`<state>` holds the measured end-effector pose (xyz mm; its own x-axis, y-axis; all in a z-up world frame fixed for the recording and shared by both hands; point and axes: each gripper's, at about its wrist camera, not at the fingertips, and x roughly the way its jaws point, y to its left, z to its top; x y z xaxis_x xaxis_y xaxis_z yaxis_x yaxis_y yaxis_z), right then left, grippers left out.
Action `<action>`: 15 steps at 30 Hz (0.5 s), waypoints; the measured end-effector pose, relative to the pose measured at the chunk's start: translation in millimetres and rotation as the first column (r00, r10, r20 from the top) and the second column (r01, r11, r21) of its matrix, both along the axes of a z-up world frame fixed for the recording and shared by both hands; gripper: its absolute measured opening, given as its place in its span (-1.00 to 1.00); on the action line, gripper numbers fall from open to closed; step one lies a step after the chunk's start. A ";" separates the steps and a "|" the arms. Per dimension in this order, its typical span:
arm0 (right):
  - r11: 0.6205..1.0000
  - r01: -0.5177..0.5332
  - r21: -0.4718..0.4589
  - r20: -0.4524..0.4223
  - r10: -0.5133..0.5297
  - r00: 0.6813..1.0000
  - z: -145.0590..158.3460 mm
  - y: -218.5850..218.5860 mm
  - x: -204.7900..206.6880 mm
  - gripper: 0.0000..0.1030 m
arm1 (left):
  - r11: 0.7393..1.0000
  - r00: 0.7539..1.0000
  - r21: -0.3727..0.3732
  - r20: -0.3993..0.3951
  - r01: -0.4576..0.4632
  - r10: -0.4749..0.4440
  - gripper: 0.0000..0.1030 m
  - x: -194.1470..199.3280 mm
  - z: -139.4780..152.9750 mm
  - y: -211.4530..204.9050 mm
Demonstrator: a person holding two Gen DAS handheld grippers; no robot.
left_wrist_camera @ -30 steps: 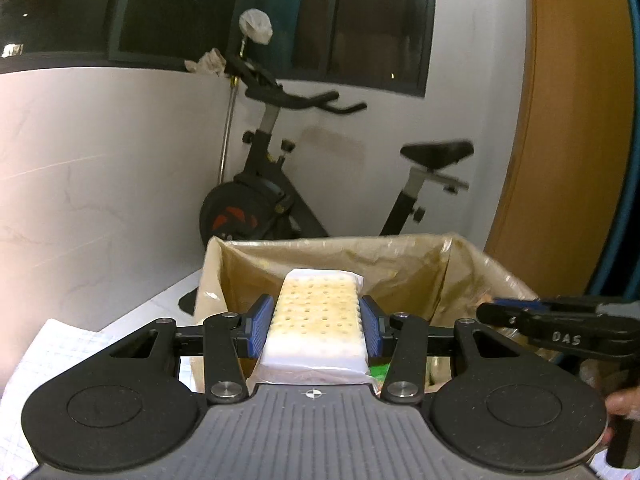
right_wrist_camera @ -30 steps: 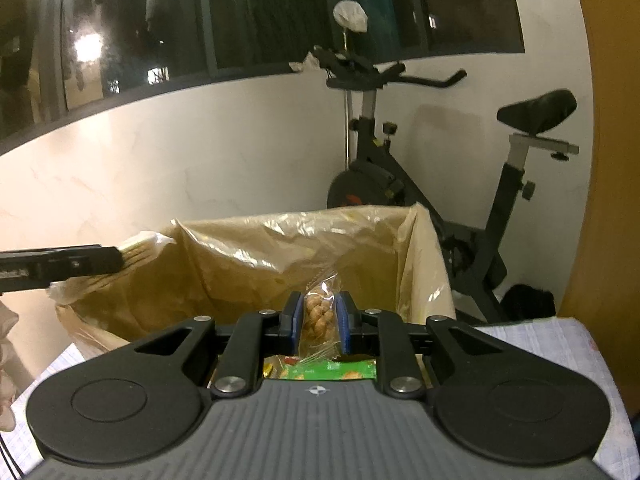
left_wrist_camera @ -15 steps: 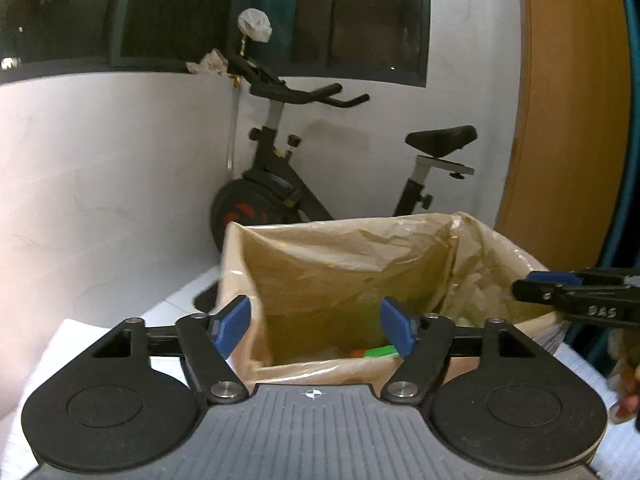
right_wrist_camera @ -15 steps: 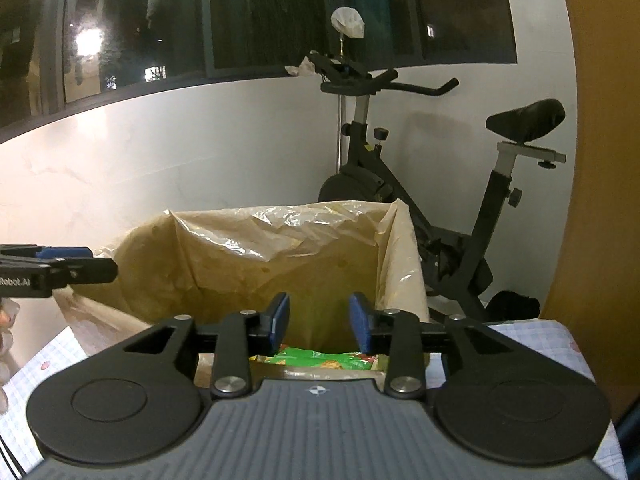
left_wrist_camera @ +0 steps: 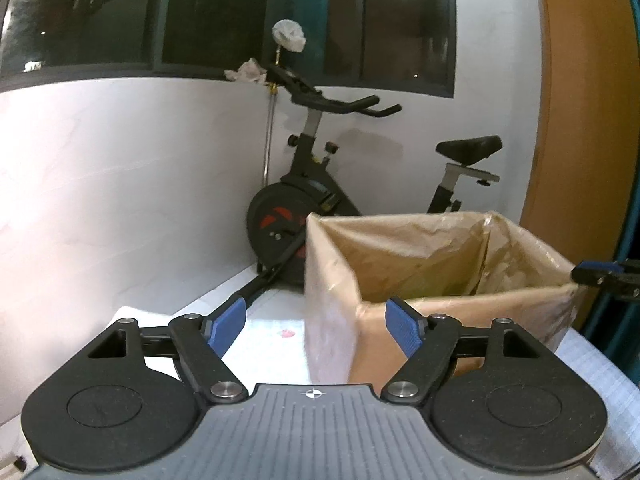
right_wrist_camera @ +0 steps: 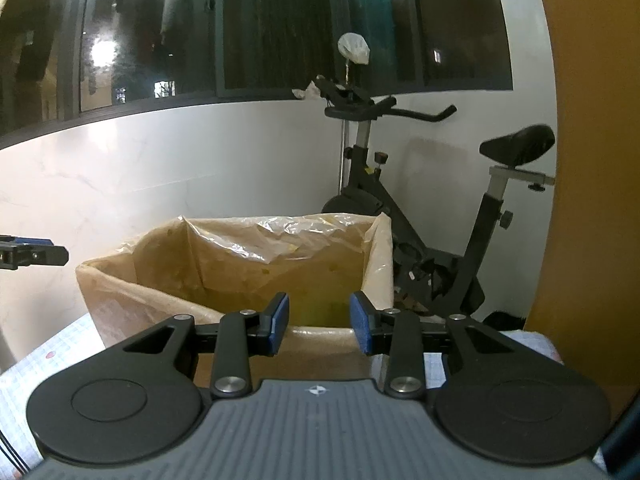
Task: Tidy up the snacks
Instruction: 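Lower both tools to the pile and grasp the yellow chip bag with left tool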
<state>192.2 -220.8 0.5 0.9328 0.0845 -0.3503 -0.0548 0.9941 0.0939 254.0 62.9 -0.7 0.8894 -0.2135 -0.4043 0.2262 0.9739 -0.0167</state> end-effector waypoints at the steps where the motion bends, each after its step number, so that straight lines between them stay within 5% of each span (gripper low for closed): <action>1: 1.000 -0.002 -0.008 0.007 0.002 1.000 -0.1 1.2 -4.0 -0.26 | 1.000 1.000 -0.001 -0.007 -0.004 0.004 0.54 -2.4 -2.1 3.2; 15: 0.998 0.036 0.055 -0.061 -0.033 0.998 -32.8 0.1 -29.6 -0.23 | 0.995 0.990 -0.052 -0.116 -0.082 0.075 0.54 -30.0 -40.3 39.5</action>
<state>162.6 -220.7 -32.3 0.9128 0.0738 -0.4017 -0.0130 0.9883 0.1519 224.0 102.4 -41.0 0.8530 -0.1703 -0.4933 0.1425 0.9853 -0.0938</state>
